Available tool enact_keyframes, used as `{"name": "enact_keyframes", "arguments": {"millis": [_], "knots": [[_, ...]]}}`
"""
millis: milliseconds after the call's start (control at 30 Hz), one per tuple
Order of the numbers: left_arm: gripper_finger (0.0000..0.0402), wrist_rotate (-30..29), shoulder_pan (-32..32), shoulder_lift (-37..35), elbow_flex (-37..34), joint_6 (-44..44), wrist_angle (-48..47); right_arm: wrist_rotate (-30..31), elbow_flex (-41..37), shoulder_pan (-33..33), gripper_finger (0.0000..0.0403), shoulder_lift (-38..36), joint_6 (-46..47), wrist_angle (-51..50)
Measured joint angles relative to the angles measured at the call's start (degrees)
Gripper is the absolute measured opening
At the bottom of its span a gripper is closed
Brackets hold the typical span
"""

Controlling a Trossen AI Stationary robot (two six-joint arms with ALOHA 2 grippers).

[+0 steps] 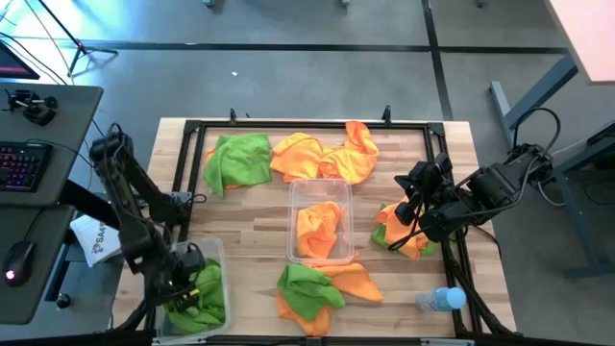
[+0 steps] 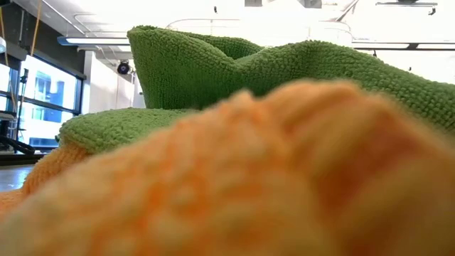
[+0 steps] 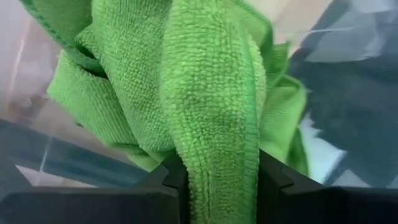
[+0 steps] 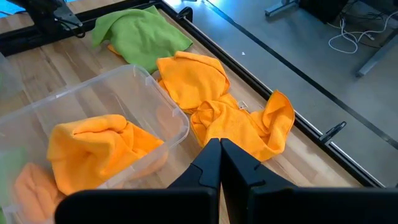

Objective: Sort microfiber towel by color & place in baskets
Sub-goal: Put the green microfiber towel into the left transparent bin

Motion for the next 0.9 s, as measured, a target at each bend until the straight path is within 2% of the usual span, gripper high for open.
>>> {"name": "enact_keyframes", "arguments": {"millis": [367, 533, 700, 900], "knots": [[0.0042, -0.4, 0.0, -2.2, 0.0, -0.2, -4.2, 0.0, 0.0, 0.0, 0.0000, 0.0, -1.7, 0.0], [0.0019, -6.4, 0.0, -2.2, 0.0, -0.7, -3.5, 1.4, 0.0, 0.0, 0.0000, 0.0, -2.0, 0.0], [0.0019, -14.6, 0.0, -1.2, 0.1, -0.6, -1.7, 1.7, 0.0, -0.5, 0.0000, 0.0, -2.0, 0.0], [0.0053, -15.2, 0.0, 0.9, 0.1, -2.1, -2.1, 1.4, 0.0, -1.4, 0.0000, 0.0, -2.2, -0.1]]}}
